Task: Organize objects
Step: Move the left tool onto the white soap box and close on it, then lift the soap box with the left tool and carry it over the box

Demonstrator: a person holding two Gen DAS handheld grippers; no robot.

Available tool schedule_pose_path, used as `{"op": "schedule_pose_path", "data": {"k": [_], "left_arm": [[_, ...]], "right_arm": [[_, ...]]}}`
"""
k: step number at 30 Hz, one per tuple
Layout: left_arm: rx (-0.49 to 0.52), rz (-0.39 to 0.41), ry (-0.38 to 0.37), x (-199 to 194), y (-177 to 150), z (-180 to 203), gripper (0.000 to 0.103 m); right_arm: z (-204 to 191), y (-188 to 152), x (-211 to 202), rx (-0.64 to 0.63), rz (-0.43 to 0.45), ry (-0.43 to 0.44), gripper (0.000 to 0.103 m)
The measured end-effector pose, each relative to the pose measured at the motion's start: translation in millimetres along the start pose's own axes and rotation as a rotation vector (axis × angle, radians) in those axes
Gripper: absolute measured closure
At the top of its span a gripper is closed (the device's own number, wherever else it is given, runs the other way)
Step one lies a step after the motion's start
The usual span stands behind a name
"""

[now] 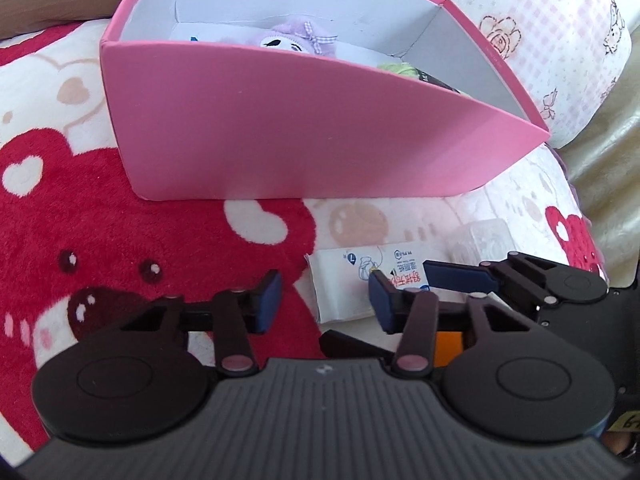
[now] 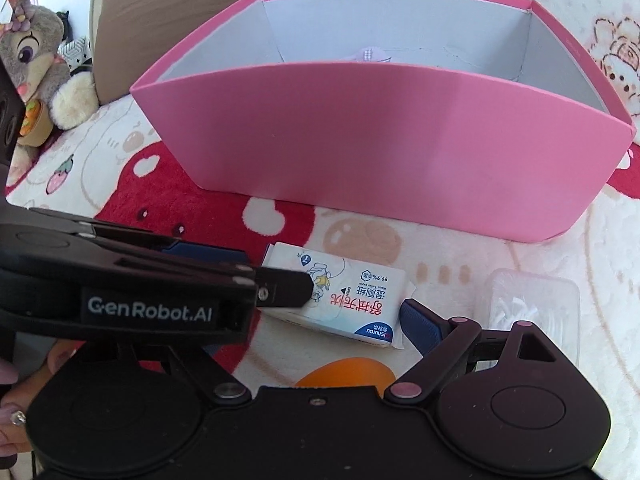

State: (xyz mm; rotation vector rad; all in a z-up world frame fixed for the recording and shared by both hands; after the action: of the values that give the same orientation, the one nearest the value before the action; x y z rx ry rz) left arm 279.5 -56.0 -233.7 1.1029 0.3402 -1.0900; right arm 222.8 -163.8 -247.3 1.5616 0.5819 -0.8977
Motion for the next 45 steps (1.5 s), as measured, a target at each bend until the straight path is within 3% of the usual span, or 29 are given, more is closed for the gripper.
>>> {"op": "schedule_pose_path", "data": {"k": [5,8,22,41,45], "left_arm": [[0.006,-0.007,-0.002,3.0,-1.7,-0.5,0.068],[-0.009,-0.003,-0.036,1.4,-0.4,0.9,0.077],[-0.002,-0.001,-0.043,-3.0,-0.9,6.2,0.077],[0.008,0.023,-0.057,-27.3,3.1,14.6,0.074],[-0.051,-0.008,-0.067,-27.9,-0.1,7.2,0.073]], "right_arm": [[6.0,-3.9,8.2,0.041,-0.031,-0.008,0.013],[6.8,-1.2,6.7,0.061,-0.016,-0.001,0.017],[3.6,2.4,9.7,0.056,0.004,-0.002,0.019],[1.0,10.5,-16.3,0.035,0.041,-0.024,0.019],[-3.1,7.7,-16.9,0.033,0.003,-0.019,0.019]]}}
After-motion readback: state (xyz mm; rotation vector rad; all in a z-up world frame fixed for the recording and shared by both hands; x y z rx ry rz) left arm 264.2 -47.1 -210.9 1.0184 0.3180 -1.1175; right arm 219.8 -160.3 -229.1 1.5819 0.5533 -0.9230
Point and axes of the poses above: each gripper's, at about its wrist camera, not at the fingertips, and x roughly the way its jaws point, z to its right, y to its top, the point moved 10 cm from there along x, roughly the way its jaws point, and after that the axes turned 6 degrees about -y, right-handed, at the moved point
